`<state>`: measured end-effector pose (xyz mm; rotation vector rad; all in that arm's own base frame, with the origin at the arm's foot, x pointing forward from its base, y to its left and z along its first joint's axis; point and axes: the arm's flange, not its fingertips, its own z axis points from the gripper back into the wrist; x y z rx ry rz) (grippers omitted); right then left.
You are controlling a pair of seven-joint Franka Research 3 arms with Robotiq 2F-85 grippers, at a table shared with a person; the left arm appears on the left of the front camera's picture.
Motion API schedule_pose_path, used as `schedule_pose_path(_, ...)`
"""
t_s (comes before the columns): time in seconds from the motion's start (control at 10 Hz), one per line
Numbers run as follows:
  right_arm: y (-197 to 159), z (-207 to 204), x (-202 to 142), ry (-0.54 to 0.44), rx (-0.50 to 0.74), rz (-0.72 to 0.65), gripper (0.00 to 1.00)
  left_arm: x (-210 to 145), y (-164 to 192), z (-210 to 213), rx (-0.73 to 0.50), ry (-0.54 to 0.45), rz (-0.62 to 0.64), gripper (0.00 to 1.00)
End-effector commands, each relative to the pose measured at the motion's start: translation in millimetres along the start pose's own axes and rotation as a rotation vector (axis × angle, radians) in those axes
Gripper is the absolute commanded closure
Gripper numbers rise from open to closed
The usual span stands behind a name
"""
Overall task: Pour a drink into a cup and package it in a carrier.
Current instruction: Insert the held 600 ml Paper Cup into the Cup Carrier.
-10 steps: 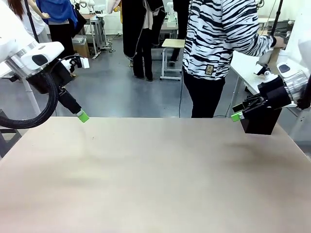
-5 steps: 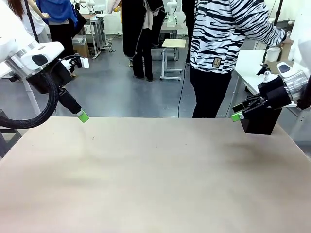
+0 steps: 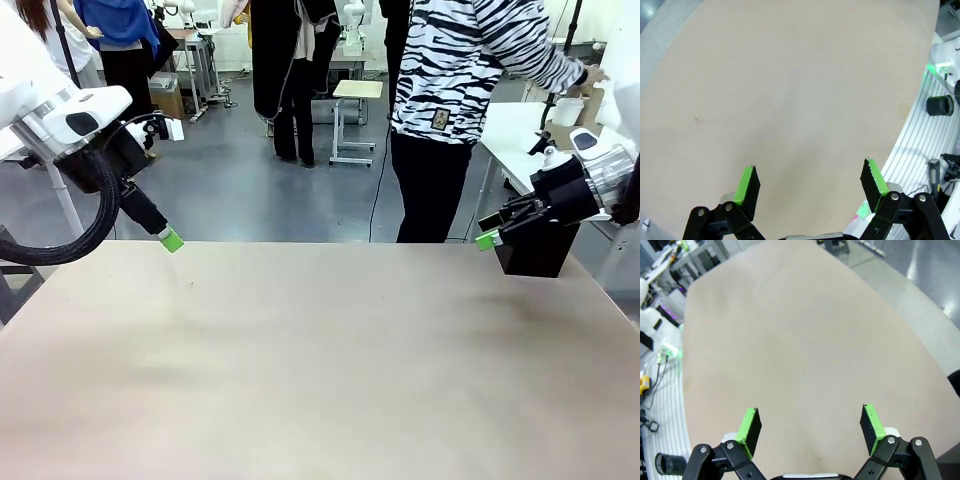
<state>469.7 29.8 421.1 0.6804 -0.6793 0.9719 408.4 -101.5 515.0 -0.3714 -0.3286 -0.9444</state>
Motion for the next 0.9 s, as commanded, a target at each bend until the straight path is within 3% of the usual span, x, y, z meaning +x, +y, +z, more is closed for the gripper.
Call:
schedule_pose_path(0.0,-3.6,1.3,1.9,-0.008,0.01,0.017,0.0,0.5,1.3,0.6,0.012,0.008,0.008,0.0)
schedule_pose_path(0.8,-3.6,1.3,1.9,-0.008,0.01,0.017,0.0,0.5,1.3,0.6,0.012,0.008,0.008,0.0)
